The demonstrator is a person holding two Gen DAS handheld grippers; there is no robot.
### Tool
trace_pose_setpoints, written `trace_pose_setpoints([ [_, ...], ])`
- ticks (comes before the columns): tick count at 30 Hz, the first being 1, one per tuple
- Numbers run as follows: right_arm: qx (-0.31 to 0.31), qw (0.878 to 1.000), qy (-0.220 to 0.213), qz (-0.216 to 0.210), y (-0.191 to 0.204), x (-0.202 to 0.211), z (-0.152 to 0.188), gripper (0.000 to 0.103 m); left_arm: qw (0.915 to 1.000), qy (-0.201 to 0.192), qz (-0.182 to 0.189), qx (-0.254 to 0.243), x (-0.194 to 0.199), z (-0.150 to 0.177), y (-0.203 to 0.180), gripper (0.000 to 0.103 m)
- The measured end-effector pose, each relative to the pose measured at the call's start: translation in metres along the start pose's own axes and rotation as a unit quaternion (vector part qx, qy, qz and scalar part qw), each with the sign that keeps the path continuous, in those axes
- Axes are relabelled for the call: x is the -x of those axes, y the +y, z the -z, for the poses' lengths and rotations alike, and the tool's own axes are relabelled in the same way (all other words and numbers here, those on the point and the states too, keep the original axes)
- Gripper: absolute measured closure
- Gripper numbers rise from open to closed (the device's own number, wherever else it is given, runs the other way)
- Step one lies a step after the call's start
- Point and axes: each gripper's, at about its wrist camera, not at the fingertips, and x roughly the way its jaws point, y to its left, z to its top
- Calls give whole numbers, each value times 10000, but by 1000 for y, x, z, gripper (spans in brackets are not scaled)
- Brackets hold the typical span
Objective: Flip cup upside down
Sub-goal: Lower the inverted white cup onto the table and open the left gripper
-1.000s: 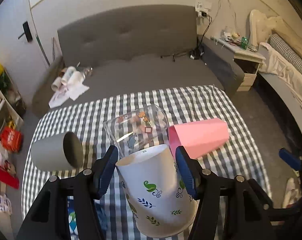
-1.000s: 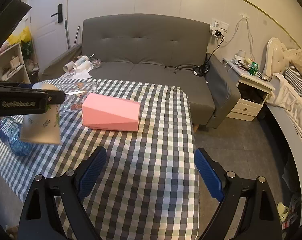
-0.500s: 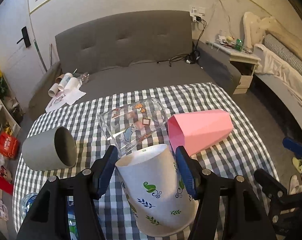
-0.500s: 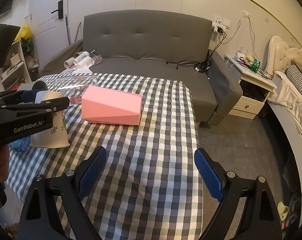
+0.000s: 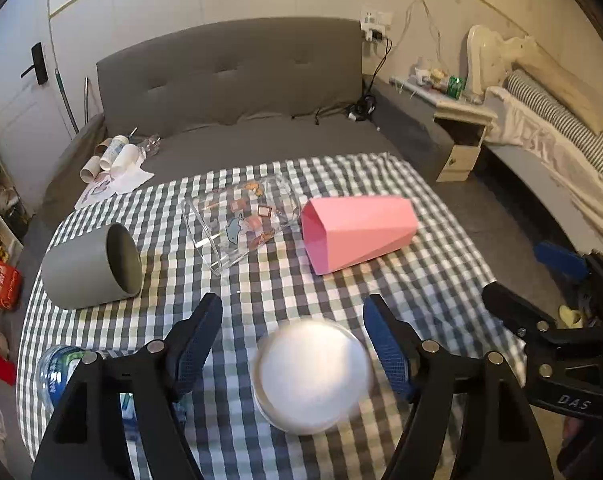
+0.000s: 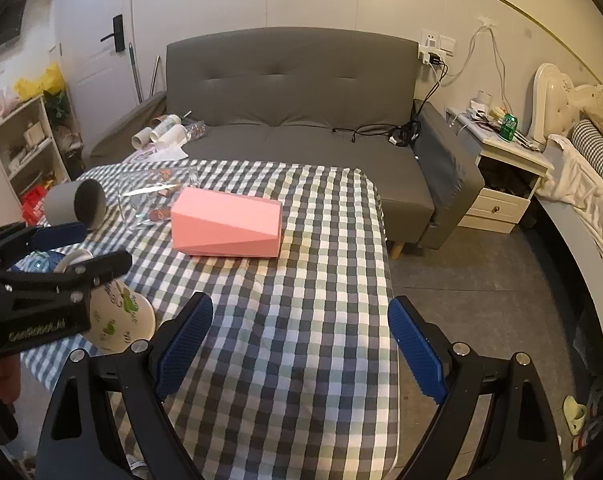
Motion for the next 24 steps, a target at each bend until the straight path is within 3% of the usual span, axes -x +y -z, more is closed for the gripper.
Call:
trace_pose_setpoints([
  [7,-39,9998,-155,-100,4,23,3,13,9988,-430,-113,202,48,-3,11,23],
  [11,-53,9988,-454,-171,10,50,-2,13,9968,-722,-228,239,78,0,19,23],
  [20,137,9941,-1011,-357,35,98,0,13,9925,-1121,-289,383,122,33,42,22],
  [24,280,9915,-1189,-440,45,107,12,13,9881,-1374,-399,556,126,60,53,9],
])
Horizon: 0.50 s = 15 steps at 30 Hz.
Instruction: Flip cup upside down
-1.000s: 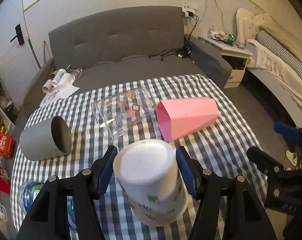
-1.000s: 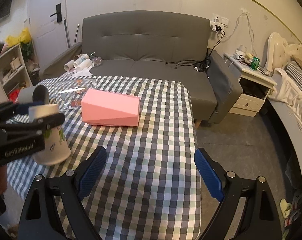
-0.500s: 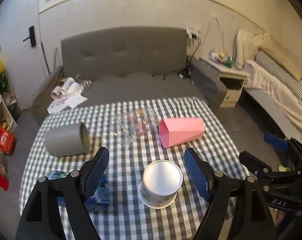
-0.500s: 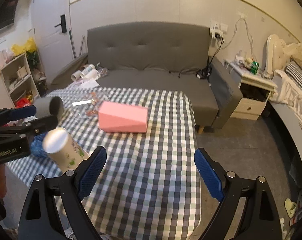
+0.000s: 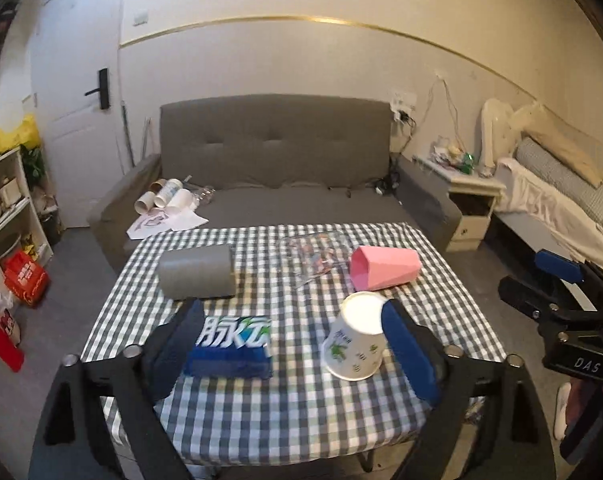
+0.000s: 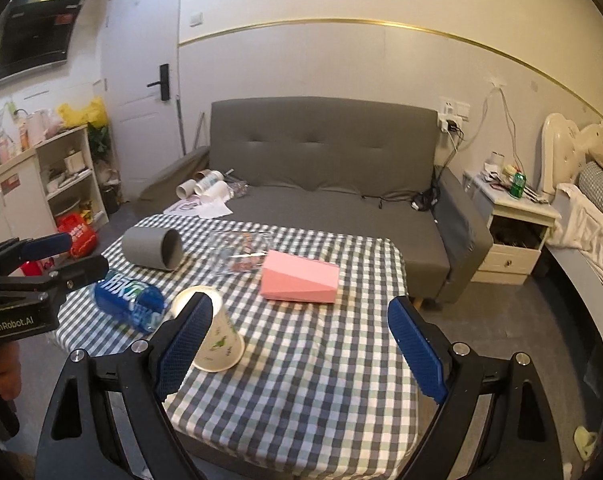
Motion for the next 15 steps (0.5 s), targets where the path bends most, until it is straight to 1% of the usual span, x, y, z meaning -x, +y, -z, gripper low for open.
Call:
trace_pose_setpoints([
  [2,16,10000,-52,9,4,2,6,12,10000,10,-32,24,1,10,4,8],
  [4,41,9999,-103,-10,8,2,15,8,9998,18,-176,-39,-1,20,8,6],
  [6,54,10000,-63,15,10,-2,22,7,9992,-98,-376,-109,-2,29,10,0],
  [8,40,10000,23,40,12,-7,29,7,9987,-172,-464,-96,-3,37,12,0],
  [10,-27,9999,96,21,12,-13,36,6,9987,-138,-489,-24,-7,46,16,0],
  [13,-95,9998,151,31,13,-19,43,0,9990,16,-427,161,-14,53,24,0],
  [15,-62,9998,210,43,14,-25,48,0,9987,51,-435,264,-15,54,28,0],
])
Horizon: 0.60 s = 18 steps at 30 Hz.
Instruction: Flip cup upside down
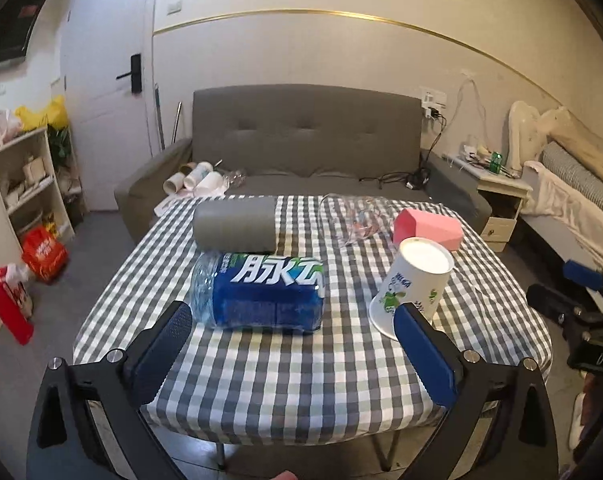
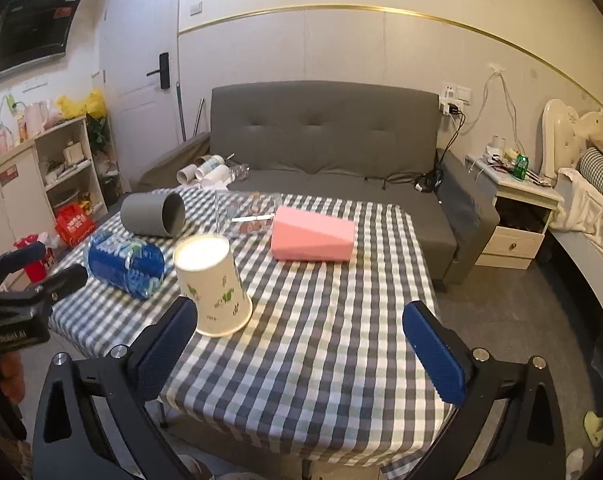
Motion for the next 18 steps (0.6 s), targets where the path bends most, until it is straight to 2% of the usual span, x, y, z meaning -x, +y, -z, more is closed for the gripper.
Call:
trace_pose_setpoints([
  [5,-110,9999,105,34,-2,-8,5,0,9999,-8,-1,138,1,3,8,0],
  [18,-53,9999,119,-54,5,-10,9,0,10000,-55,-29,-38,3,3,-1,0],
])
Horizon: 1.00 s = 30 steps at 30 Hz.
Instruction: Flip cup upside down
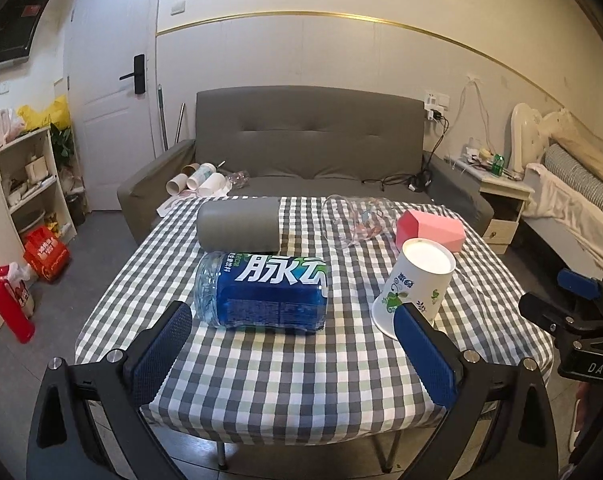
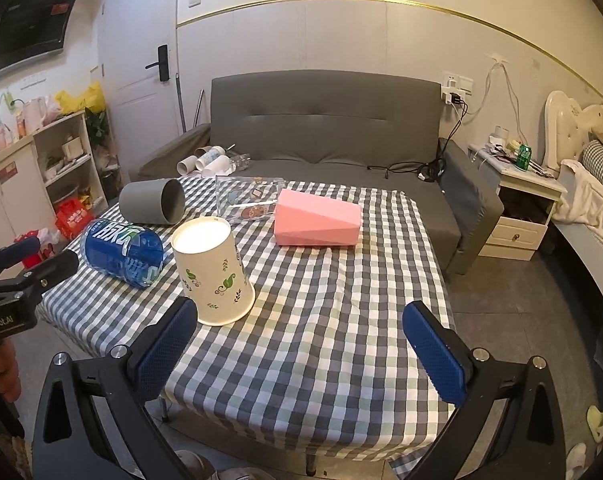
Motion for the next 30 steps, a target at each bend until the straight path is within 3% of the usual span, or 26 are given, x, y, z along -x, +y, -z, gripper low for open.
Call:
trace_pose_setpoints([
  [30,-9,10000,47,-18,0,2,1,0,9999,80,32,58,-1,0,1,0],
])
